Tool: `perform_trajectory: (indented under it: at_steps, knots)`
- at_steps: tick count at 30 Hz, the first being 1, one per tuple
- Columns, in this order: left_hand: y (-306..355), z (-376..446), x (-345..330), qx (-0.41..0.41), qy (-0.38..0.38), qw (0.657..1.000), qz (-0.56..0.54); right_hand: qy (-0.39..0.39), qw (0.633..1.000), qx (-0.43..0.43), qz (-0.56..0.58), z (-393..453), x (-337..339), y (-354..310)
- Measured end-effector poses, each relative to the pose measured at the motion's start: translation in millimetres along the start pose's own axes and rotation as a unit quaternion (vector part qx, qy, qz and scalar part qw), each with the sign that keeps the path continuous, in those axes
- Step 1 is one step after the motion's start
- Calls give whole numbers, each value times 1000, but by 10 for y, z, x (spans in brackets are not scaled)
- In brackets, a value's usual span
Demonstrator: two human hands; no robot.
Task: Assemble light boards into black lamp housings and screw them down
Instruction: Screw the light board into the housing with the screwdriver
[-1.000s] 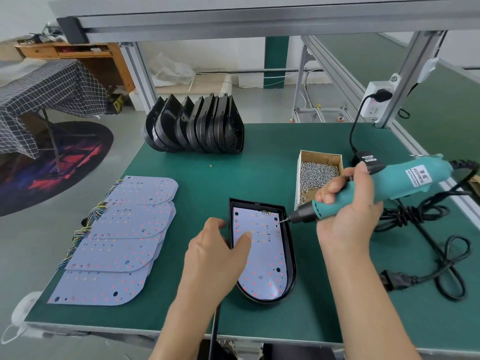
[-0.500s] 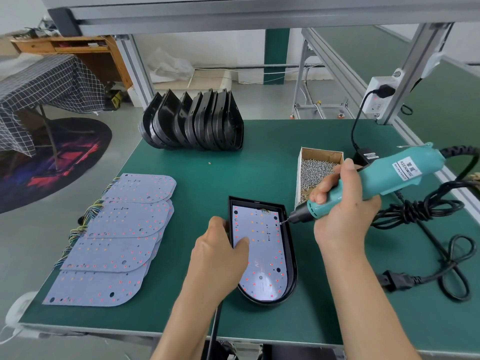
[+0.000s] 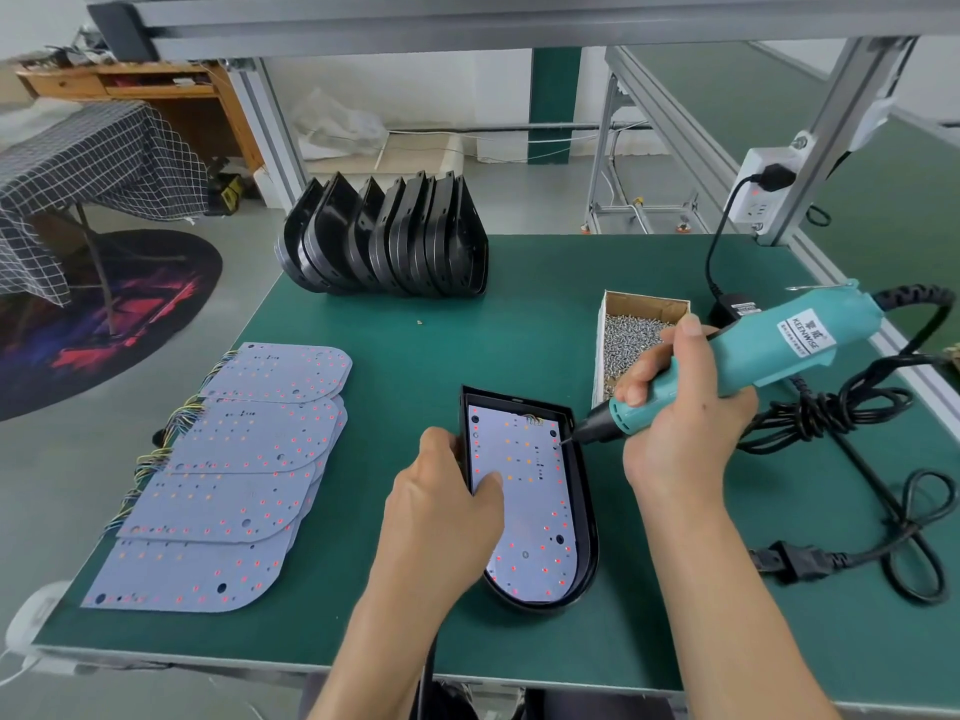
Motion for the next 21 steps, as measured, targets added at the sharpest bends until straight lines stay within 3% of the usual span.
perform_trajectory:
  at_steps: [21]
  knots:
    - [65, -15, 4, -5, 19, 1000, 9, -15, 998, 36, -38, -46, -55, 17]
Point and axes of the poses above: each hand's wrist, its own z-axis towards the middle knuckle, its own x-axis out of the back of the hand, y = z × x, the point moved 3 cm from there along z, towards the middle knuckle, and after that the axes turned 15 degrees about -x, right-handed, at the moved point
